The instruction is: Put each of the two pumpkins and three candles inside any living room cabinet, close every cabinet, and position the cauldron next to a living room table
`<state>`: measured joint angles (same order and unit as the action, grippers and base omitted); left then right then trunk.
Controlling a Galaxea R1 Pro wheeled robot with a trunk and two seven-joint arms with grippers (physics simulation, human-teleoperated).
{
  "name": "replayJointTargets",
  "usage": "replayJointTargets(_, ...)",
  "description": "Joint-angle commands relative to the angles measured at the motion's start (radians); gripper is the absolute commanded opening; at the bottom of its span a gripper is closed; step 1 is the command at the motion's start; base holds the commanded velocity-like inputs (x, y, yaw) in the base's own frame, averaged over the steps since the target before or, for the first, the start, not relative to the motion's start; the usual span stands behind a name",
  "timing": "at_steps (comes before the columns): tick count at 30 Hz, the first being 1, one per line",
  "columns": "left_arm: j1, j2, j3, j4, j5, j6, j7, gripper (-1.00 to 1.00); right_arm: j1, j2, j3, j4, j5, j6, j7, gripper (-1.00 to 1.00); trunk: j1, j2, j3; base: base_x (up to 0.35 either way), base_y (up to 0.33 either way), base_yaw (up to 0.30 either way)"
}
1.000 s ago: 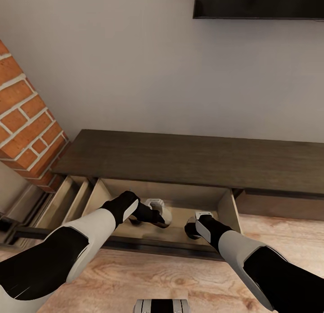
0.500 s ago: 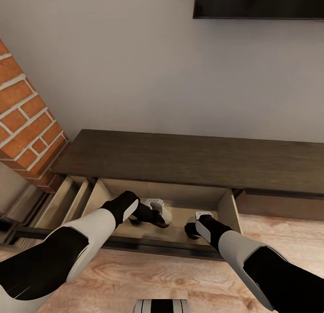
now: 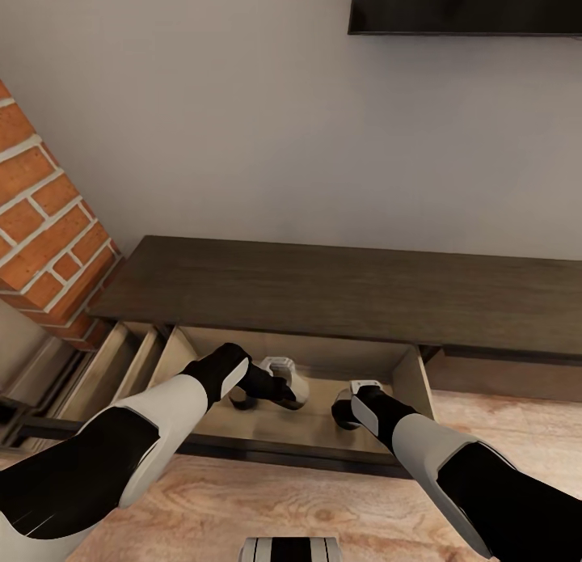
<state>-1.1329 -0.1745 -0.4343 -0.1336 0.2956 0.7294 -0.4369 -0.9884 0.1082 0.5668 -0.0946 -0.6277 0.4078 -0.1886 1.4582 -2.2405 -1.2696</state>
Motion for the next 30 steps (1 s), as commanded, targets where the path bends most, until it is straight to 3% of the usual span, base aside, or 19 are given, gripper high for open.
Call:
replayJointTargets(1, -0.001, 0.0, -0.004, 0.0, 0.007, 0.004, 0.0, -1.0, 0.0, 0.0, 0.008, -0.002, -0.01, 0.005, -0.006, -1.0, 0.0, 0.0, -0.001, 0.005, 0.0, 0.0)
replayJointTargets(23, -0.001, 0.0, -0.004, 0.0, 0.007, 0.004, 0.0, -1.0, 0.0, -0.001, 0.008, -0.002, -0.01, 0.003, -0.006, -1.0, 0.0, 0.0, -0.012, 0.0, 0.0, 0.026)
replayJointTargets(24, -0.001, 0.0, -0.004, 0.0, 0.007, 0.004, 0.0, -1.0, 0.0, -0.001, 0.008, -0.002, -0.01, 0.003, -0.006, 1.0, 0.0, 0.0, -0.012, 0.0, 0.0, 0.002)
replayJointTargets(30, -0.001, 0.0, -0.004, 0.0, 0.007, 0.004, 0.0, -1.0, 0.0, 0.0, 0.008, -0.002, -0.01, 0.005, -0.006, 1.0, 0.0, 0.0, -0.012, 0.0, 0.0, 0.0)
